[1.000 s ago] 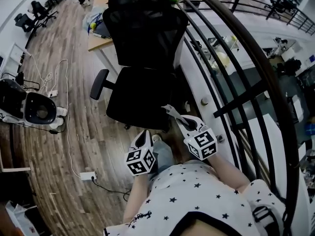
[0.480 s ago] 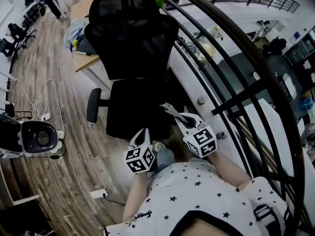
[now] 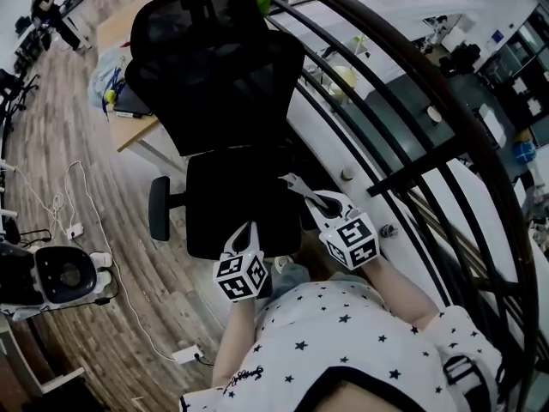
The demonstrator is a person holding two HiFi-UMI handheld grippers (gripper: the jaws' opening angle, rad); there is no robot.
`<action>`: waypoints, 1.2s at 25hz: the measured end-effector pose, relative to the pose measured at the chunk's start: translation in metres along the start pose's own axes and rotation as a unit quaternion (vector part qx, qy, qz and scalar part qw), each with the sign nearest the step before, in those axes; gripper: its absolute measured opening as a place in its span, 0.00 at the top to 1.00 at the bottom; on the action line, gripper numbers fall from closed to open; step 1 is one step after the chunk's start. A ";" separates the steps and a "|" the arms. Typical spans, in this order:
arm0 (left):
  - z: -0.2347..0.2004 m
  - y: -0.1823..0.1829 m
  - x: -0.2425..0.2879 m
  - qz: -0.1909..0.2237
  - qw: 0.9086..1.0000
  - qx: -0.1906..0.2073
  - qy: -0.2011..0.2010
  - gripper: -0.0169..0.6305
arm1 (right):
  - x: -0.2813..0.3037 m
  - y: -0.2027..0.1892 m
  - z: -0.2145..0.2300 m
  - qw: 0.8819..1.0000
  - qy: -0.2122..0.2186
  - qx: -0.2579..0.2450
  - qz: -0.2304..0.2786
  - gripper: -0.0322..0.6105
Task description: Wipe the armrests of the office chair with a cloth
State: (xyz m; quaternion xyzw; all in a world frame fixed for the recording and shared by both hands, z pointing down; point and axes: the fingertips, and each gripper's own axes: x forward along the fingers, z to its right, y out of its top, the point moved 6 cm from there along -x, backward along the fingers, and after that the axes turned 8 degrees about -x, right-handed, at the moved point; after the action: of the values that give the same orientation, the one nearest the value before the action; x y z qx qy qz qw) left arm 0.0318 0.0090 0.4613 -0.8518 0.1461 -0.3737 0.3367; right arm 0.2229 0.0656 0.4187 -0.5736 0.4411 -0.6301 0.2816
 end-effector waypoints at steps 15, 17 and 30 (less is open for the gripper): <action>-0.016 0.012 0.047 -0.056 0.998 0.016 -0.035 0.96 | 0.041 -0.012 0.046 0.997 -0.061 0.006 -0.045 0.91; -0.015 0.010 0.051 -0.061 0.997 0.015 -0.034 0.96 | 0.044 -0.018 0.054 0.997 -0.064 0.006 -0.053 0.91; -0.007 -0.009 0.078 -0.076 0.997 -0.020 0.007 0.96 | 0.091 -0.073 0.111 0.991 -0.028 -0.047 -0.120 0.91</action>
State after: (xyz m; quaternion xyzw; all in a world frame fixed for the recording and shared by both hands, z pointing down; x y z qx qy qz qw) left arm 0.0794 -0.0272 0.5133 -0.8642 0.0906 -0.4014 0.2896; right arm 0.3253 -0.0059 0.5211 -0.6523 0.3900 -0.6221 0.1885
